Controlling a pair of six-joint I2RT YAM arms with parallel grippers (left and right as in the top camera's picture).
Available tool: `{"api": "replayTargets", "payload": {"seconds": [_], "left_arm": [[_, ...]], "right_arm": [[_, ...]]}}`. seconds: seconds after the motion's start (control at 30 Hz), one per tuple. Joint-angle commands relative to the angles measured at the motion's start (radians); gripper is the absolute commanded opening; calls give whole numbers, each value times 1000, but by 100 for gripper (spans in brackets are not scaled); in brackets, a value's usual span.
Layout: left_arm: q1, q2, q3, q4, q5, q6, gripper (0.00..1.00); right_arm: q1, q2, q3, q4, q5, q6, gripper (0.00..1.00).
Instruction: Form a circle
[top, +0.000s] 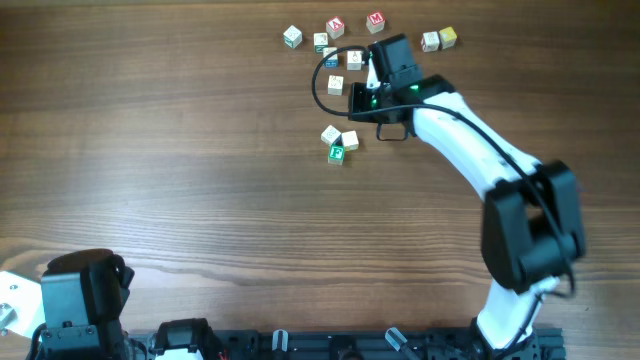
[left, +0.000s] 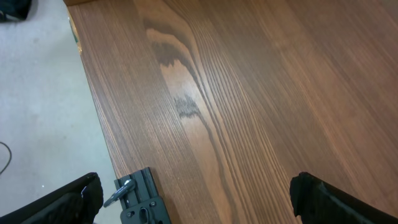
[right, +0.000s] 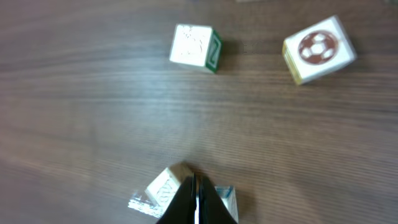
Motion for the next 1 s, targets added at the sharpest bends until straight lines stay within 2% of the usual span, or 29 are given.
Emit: {"api": "replayTargets", "payload": {"seconds": [0.0,0.3,0.33,0.43,0.53,0.57,0.67,0.7,0.73,0.97], "left_arm": [[7,-2,-1,2,-3,-12,100],[7,-2,-1,2,-3,-12,100],[7,-2,-1,2,-3,-12,100],[7,-2,-1,2,-3,-12,100],[7,-2,-1,2,-3,-12,100],[7,-2,-1,2,-3,-12,100],[7,-2,-1,2,-3,-12,100],[7,-2,-1,2,-3,-12,100],[7,-2,-1,2,-3,-12,100],[7,-2,-1,2,-3,-12,100]], "right_arm": [[4,-169,20,-56,27,-74,5],[6,-401,19,-156,15,-95,6],[6,-416,19,-166,15,-93,14],[6,-455,19,-181,15,-56,26],[6,-497,19,-181,16,-42,47],[5,-512,19,-181,19,-43,72],[5,-536,19,-184,20,-45,77],[5,-537,19,-186,19,-43,84],[5,-537,19,-190,19,-43,99],[4,-541,20,-186,27,-46,100]]}}
